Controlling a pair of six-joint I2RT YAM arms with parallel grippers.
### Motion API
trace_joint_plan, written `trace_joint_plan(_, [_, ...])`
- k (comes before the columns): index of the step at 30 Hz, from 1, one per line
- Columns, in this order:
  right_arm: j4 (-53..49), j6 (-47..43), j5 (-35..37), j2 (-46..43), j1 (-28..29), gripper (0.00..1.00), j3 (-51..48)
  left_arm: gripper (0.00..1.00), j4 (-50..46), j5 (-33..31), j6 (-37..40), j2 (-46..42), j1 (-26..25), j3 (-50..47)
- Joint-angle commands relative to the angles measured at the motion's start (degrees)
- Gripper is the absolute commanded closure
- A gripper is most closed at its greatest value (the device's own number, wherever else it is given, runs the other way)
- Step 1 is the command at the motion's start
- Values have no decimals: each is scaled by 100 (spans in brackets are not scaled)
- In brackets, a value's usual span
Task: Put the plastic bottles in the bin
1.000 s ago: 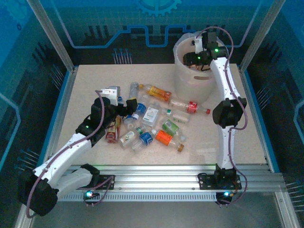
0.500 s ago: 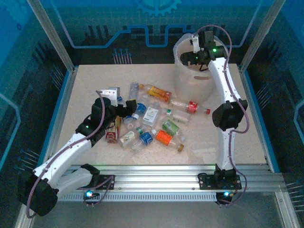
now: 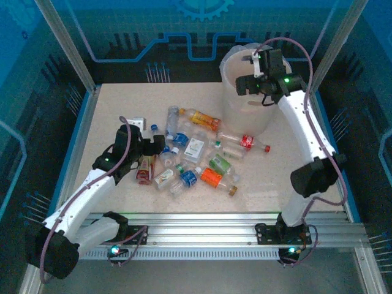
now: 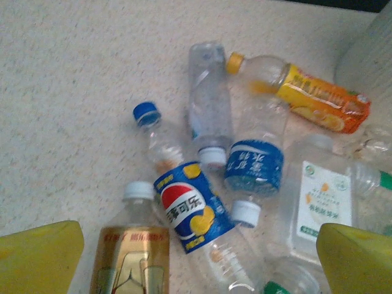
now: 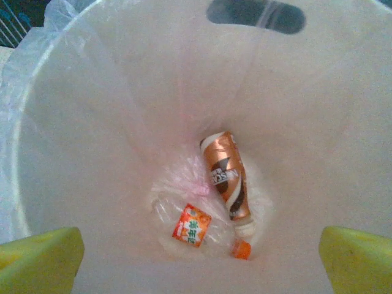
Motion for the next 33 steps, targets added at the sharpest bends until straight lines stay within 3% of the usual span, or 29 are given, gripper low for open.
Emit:
trace_joint_plan(1, [326,311,378,-543,83,0,-386,1,-577,-32,-316,-32,90,-77])
trace_joint_plan(4, [242,434,783,-853,222,0,-543,1,-736,-24,-480,-40,119,-206])
trace_joint_plan(10, [-192,892,2874,-1355,932,0,-869,1,-965,-94,-716,-121,150,-475])
trace_joint_plan(14, [-777,1767,3711,-1708,1285,0,-1227,1,-1112,-104,-842,-218,176,-579])
trace_joint_plan(19, [-1306,2848,3245,-2476,1321,0,-1936,1,-1347,-129,-953,-252,190,-648])
trace_joint_plan(25, [578,1711,1906,-3997,1319,0,-4189,1,-1368,-44,-1090,-210,221,-786])
trace_joint_plan(33, [-37,2109,1999,-4212,1266,0,-4519,1,-1338,98,-1324,218,368,-768])
